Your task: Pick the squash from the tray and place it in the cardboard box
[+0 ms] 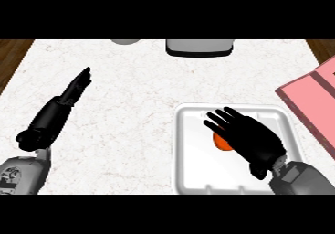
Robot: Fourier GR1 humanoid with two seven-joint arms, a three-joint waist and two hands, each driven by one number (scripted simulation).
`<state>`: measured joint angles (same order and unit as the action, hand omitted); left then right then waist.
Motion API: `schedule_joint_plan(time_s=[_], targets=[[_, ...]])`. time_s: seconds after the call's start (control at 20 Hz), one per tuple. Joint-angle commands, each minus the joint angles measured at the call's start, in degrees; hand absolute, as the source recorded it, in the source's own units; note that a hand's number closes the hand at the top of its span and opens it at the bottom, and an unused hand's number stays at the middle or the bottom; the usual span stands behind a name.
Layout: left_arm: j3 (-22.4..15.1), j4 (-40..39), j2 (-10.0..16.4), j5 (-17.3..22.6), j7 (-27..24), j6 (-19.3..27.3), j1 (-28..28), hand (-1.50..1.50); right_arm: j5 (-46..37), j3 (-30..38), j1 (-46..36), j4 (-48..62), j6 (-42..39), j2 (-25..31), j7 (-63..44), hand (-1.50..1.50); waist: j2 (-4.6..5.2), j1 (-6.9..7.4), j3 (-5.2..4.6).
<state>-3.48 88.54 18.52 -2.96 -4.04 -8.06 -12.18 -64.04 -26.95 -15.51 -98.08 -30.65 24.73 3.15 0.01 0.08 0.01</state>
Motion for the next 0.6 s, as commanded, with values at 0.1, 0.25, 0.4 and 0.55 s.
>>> schedule_joint_plan(time_s=[0.1, 0.25, 0.4, 0.55], targets=[[1.52, 1.7, -0.99, -0.36, 3.82, -2.07, -1.44, 0.0, -4.66, 0.88, -2.16, 9.81, 3.84, -3.31, 3.98, -1.5, 0.02, 0.14, 0.01], [2.7, -3.23, -1.22, -2.31, -0.36, -2.86, -2.43, 0.0, -3.91, 3.19, -2.8, 9.36, 0.99, -3.1, 7.15, -1.5, 0.02, -0.02, -0.01], [3.11, 2.58, -2.04, -1.71, 0.83, -4.21, 2.15, 0.0, -5.89, 2.66, -0.92, 6.75, -0.61, -6.44, 5.08, -1.5, -0.04, 0.03, -0.01], [3.83, 3.16, -1.44, -2.75, -0.67, -4.85, 3.77, 0.0, -7.28, 4.4, 0.3, 10.4, 3.97, -5.34, 7.63, -1.5, -0.03, 0.08, 0.0]])
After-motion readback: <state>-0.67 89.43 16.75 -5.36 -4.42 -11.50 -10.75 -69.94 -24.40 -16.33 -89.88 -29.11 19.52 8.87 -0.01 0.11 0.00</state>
